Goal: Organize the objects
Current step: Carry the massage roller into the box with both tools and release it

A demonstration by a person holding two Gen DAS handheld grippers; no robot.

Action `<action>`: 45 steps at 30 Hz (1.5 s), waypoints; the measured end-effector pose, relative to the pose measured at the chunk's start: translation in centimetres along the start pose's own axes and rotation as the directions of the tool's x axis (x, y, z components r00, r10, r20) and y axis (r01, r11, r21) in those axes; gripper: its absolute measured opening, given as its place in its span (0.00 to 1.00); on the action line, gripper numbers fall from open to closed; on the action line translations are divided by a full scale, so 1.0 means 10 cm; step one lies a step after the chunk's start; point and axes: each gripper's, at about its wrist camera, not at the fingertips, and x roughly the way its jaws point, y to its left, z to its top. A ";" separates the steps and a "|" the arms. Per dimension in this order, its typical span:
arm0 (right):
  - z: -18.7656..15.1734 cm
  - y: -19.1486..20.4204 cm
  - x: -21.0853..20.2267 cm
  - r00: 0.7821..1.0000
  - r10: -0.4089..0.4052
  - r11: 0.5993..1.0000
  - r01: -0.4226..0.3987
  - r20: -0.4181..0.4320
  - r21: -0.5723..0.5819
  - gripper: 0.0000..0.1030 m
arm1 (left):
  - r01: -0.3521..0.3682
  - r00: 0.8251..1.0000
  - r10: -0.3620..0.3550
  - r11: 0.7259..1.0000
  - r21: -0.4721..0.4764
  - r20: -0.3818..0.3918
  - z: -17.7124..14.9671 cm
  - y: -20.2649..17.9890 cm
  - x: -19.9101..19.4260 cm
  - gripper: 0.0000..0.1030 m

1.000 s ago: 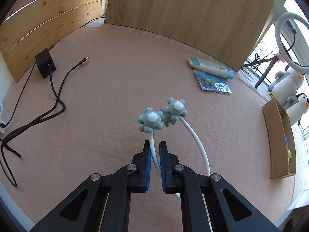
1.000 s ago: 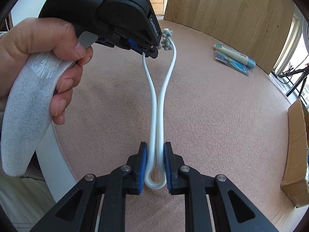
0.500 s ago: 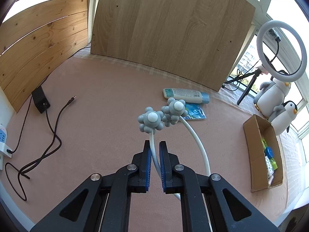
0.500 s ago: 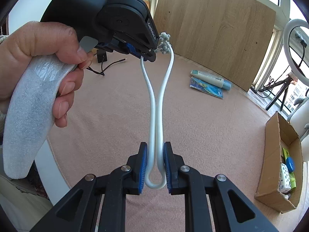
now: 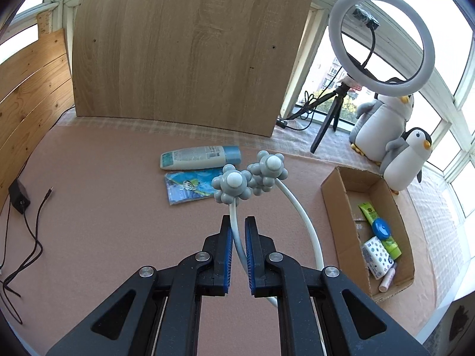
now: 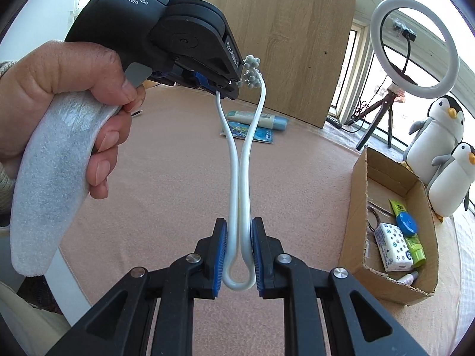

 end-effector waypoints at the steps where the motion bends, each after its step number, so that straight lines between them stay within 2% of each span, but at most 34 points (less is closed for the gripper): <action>1: -0.02 -0.09 -0.01 1.000 -0.011 1.000 0.011 0.001 0.013 0.15 | 0.009 1.000 -0.009 1.000 0.016 0.000 0.02 -0.14 0.03 0.08; 7: -0.20 -0.61 -0.17 0.997 -0.082 0.992 0.081 0.005 0.096 0.15 | 0.072 0.997 -0.071 0.992 0.103 -0.012 0.11 -1.01 0.26 0.08; 15: -0.39 -1.35 -0.27 0.987 -0.160 0.967 0.159 -0.011 0.198 0.15 | 0.137 0.991 -0.133 0.969 0.206 -0.035 0.20 -2.11 0.59 0.08; 19: -0.44 -1.63 -0.28 0.983 -0.182 0.956 0.182 -0.018 0.230 0.15 | 0.151 0.989 -0.144 0.961 0.232 -0.045 0.26 -2.46 0.76 0.08; 23: -0.43 -1.86 -0.25 0.980 -0.197 0.949 0.195 -0.020 0.248 0.15 | 0.156 0.988 -0.148 0.957 0.243 -0.054 0.35 -2.63 0.91 0.09; 25: -0.42 -1.95 -0.19 0.975 -0.219 0.942 0.221 -0.034 0.253 0.15 | 0.123 0.992 -0.111 0.962 0.245 -0.062 0.37 -2.64 1.02 0.14; 26: -0.42 -2.00 -0.14 0.969 -0.240 0.935 0.246 -0.058 0.255 0.15 | 0.083 0.995 -0.068 0.966 0.247 -0.069 0.36 -2.62 1.08 0.33; 27: -0.43 -2.03 -0.10 0.966 -0.246 0.932 0.257 -0.074 0.257 0.16 | 0.037 0.998 -0.022 0.967 0.251 -0.064 0.34 -2.58 1.09 0.62; 29: -0.45 -2.07 -0.10 0.963 -0.258 0.928 0.268 -0.073 0.260 0.24 | -0.022 1.000 0.024 0.967 0.252 -0.008 0.28 -2.42 1.02 0.89; 31: -0.45 -2.07 -0.12 0.962 -0.263 0.925 0.271 -0.066 0.266 0.36 | -0.008 1.000 0.005 0.973 0.232 0.010 0.23 -2.22 0.93 0.91; 33: -0.44 -2.06 -0.13 0.965 -0.254 0.926 0.261 -0.063 0.273 0.36 | 0.013 1.000 -0.011 0.974 0.225 -0.013 0.17 -2.04 0.88 0.91; 38: -0.35 -1.93 -0.11 0.967 -0.250 0.933 0.256 -0.056 0.254 0.38 | -0.028 0.999 0.032 0.969 0.247 -0.012 -0.05 -1.59 0.68 0.91; 42: -0.21 -1.78 -0.08 0.966 -0.255 0.937 0.259 -0.048 0.233 0.47 | -0.039 0.999 0.043 0.978 0.205 -0.014 -0.21 -1.16 0.50 0.91; 45: -0.09 -1.62 -0.07 0.965 -0.262 0.939 0.260 -0.023 0.226 0.59 | -0.047 0.999 0.050 0.988 0.149 -0.017 -0.31 -0.78 0.35 0.91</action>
